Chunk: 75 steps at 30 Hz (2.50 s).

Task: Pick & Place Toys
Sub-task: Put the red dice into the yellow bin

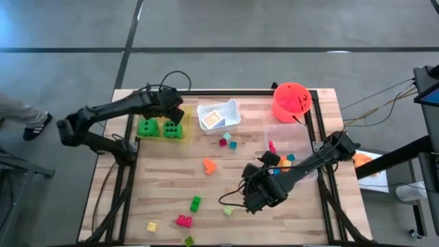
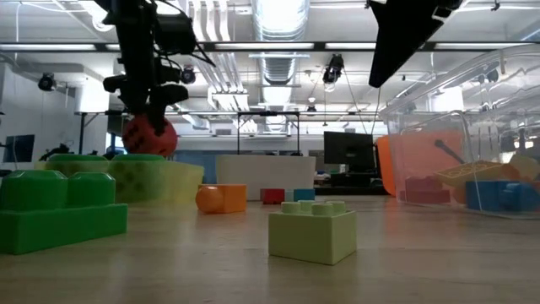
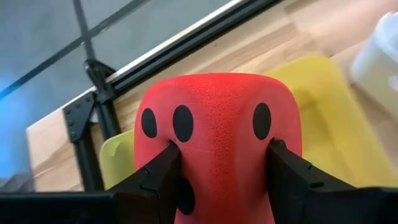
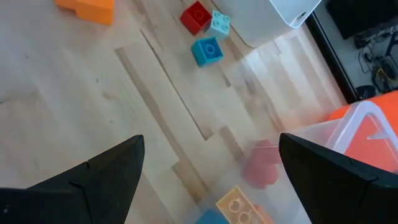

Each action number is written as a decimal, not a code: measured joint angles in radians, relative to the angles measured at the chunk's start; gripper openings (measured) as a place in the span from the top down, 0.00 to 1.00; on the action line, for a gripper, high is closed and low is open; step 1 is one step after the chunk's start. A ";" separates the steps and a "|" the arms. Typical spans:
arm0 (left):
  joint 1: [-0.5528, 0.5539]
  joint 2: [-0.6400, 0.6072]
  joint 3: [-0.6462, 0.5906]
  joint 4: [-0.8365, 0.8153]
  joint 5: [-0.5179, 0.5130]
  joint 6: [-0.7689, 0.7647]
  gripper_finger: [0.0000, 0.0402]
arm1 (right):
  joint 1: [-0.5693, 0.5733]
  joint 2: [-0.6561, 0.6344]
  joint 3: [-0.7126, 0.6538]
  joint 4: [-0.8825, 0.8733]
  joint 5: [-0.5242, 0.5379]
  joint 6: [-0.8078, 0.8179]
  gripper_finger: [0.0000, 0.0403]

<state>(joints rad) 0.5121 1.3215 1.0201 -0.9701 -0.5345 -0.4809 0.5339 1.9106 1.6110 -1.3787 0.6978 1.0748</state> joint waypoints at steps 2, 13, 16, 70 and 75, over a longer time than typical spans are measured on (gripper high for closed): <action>0.000 0.023 0.013 -0.024 -0.022 -0.010 0.57 | 0.000 0.000 -0.013 0.009 0.000 0.005 0.10; 0.002 0.135 0.073 -0.086 -0.053 -0.019 0.58 | 0.000 0.000 -0.024 0.025 0.000 0.016 0.10; 0.002 0.171 0.075 -0.094 -0.052 -0.026 0.58 | 0.000 0.000 -0.024 0.025 0.000 0.012 0.10; -0.008 0.327 -0.003 -0.010 0.021 -0.093 0.43 | 0.003 0.000 -0.031 0.035 0.001 -0.012 0.10; -0.006 0.330 -0.004 -0.006 0.032 -0.081 0.09 | 0.003 0.000 -0.031 0.034 0.001 -0.013 0.10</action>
<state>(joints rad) 0.5060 1.6516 1.0157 -0.9760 -0.5020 -0.5619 0.5365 1.9106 1.5799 -1.3442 0.6991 1.0622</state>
